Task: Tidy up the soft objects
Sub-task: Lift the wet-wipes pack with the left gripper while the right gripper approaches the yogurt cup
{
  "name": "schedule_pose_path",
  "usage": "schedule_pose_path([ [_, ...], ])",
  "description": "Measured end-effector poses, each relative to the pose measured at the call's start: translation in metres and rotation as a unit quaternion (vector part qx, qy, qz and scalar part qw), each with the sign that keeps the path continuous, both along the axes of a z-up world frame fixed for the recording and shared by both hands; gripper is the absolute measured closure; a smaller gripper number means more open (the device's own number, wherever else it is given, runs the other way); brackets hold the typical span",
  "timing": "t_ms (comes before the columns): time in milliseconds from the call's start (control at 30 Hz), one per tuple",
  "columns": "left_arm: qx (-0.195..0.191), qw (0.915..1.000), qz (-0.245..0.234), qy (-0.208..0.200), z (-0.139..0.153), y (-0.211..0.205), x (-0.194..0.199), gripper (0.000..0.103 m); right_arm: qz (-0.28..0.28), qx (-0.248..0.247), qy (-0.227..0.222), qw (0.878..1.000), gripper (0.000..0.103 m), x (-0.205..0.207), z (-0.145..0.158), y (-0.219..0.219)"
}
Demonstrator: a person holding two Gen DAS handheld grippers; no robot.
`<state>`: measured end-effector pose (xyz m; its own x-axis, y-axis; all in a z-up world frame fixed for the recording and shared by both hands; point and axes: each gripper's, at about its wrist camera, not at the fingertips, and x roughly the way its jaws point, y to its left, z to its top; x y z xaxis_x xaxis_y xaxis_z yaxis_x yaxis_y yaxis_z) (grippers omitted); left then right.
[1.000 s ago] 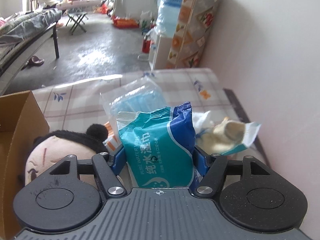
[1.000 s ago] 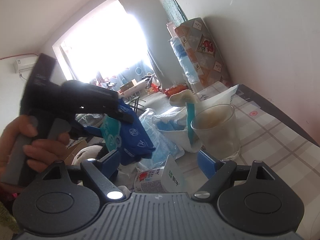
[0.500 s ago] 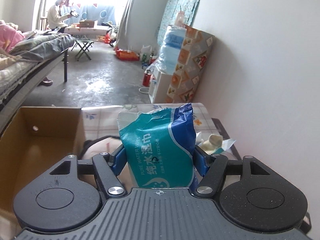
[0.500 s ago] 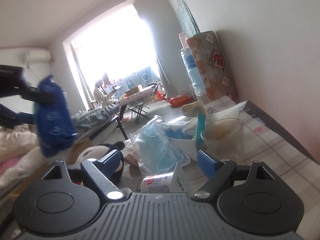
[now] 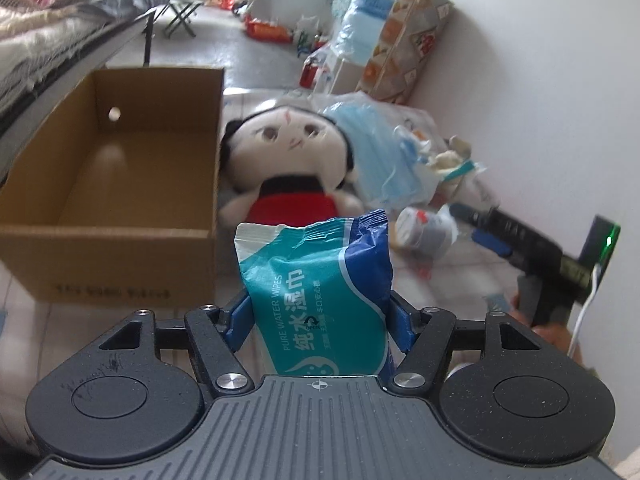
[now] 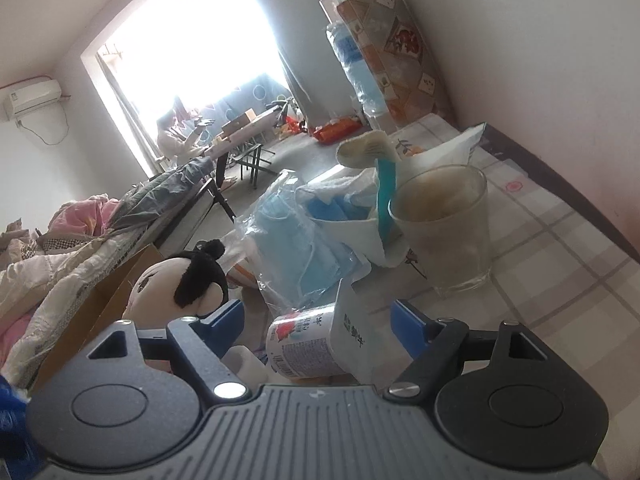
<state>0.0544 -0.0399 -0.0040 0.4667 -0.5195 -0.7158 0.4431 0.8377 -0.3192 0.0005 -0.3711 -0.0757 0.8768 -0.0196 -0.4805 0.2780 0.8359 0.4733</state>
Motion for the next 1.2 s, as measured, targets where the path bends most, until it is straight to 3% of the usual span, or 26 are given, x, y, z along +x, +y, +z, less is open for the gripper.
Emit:
schedule_pose_path([
  [167,-0.001,0.9998,-0.001,0.018,-0.021,0.005,-0.002,0.037,0.006,0.047,0.027,0.998,0.022,0.021,-0.018,-0.008],
  [333,-0.009,0.9997,-0.004,0.024,-0.037,0.006,-0.003,0.037,0.011,0.053,0.046,0.997,0.054,0.026,-0.024,-0.005],
  [467,-0.013,0.9997,-0.003,0.02,-0.04,0.015,-0.011,0.037,0.006,-0.024,0.048,0.999,0.077,0.02,-0.008,0.011],
  [567,-0.014,0.9998,-0.006,0.016,-0.04,0.019,-0.016,0.037,0.013,-0.062,0.053,0.997,0.088,0.018,0.0,0.017],
  [767,-0.015,0.9998,-0.005,0.012,-0.037,0.023,-0.021,0.037,0.054,-0.167,0.064,0.982,0.095,0.01,0.011,0.047],
  [933,-0.02,0.9996,0.003,0.018,-0.037,0.03,-0.023,0.037,0.102,-0.267,0.061,0.956,0.095,0.007,0.016,0.084],
  [1100,-0.025,0.9994,0.009,0.02,-0.037,0.035,-0.024,0.037,0.146,-0.318,0.056,0.935,0.095,0.011,0.022,0.111],
  [1200,-0.03,0.9993,0.012,0.02,-0.037,0.038,-0.024,0.037,0.171,-0.358,0.058,0.916,0.092,0.011,0.022,0.132],
])
